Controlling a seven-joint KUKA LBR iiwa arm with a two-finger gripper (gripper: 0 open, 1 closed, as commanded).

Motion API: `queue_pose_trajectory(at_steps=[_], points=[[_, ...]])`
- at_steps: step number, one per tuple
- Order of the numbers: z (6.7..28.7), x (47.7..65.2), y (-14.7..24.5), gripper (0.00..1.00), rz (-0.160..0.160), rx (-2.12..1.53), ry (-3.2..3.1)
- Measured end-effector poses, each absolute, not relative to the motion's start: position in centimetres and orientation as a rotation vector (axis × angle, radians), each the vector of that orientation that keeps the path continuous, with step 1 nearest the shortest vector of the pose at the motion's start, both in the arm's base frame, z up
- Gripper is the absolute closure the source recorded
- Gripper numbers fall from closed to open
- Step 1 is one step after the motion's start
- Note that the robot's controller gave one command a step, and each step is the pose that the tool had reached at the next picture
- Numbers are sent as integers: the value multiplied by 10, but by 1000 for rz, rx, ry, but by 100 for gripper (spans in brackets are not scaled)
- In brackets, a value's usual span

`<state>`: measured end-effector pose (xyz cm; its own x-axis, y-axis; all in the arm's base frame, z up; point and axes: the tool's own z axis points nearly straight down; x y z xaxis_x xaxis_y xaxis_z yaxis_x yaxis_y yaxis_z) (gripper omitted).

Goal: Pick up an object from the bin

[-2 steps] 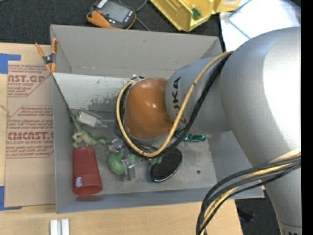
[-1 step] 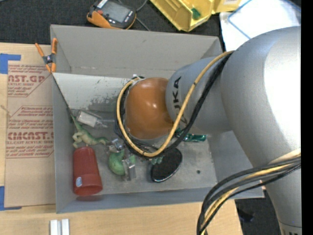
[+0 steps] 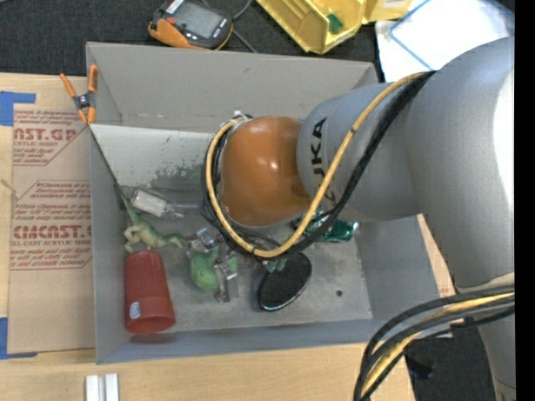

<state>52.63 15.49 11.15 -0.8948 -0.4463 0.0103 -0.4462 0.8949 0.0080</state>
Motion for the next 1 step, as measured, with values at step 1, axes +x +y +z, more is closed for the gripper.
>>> queue_pose_trajectory(at_steps=[1], points=[[166,526,155,100,-9,717,-3045]])
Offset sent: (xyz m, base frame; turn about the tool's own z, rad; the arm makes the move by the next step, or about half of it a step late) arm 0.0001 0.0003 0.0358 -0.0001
